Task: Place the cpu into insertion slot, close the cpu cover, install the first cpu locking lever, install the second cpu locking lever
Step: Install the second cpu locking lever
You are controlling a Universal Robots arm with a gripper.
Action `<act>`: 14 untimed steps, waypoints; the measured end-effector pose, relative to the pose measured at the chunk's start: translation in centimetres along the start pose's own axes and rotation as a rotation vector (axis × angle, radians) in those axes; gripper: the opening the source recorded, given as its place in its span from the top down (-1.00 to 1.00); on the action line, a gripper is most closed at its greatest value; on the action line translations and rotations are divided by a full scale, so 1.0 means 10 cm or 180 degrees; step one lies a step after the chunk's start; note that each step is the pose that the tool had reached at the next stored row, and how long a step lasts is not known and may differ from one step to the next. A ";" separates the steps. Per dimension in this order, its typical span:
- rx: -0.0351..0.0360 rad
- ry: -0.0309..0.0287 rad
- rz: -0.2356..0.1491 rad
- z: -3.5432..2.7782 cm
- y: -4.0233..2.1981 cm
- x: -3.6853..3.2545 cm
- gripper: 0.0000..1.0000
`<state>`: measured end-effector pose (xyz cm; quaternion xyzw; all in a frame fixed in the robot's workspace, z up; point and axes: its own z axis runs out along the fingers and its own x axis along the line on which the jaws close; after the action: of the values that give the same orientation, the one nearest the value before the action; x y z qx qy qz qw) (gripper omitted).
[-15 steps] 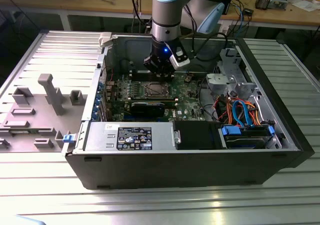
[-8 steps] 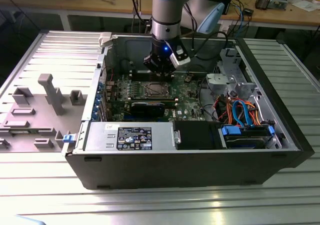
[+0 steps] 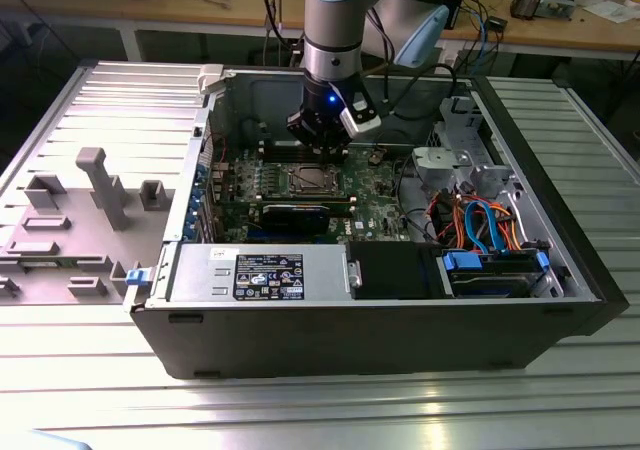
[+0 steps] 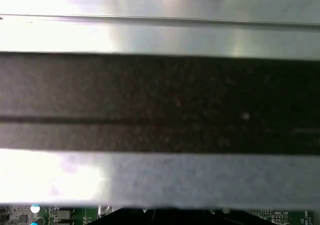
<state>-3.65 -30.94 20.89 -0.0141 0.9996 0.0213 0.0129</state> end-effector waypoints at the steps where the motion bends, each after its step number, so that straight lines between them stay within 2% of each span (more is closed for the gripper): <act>1: 0.0000 0.0000 0.0000 0.000 -0.002 0.000 0.79; 6: 0.0010 0.0001 0.0000 0.002 -0.025 0.001 0.79; 14: 0.0019 0.0001 -0.0001 -0.001 -0.132 0.004 0.79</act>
<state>-3.65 -32.25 20.84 -0.0141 0.9997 0.0182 0.0128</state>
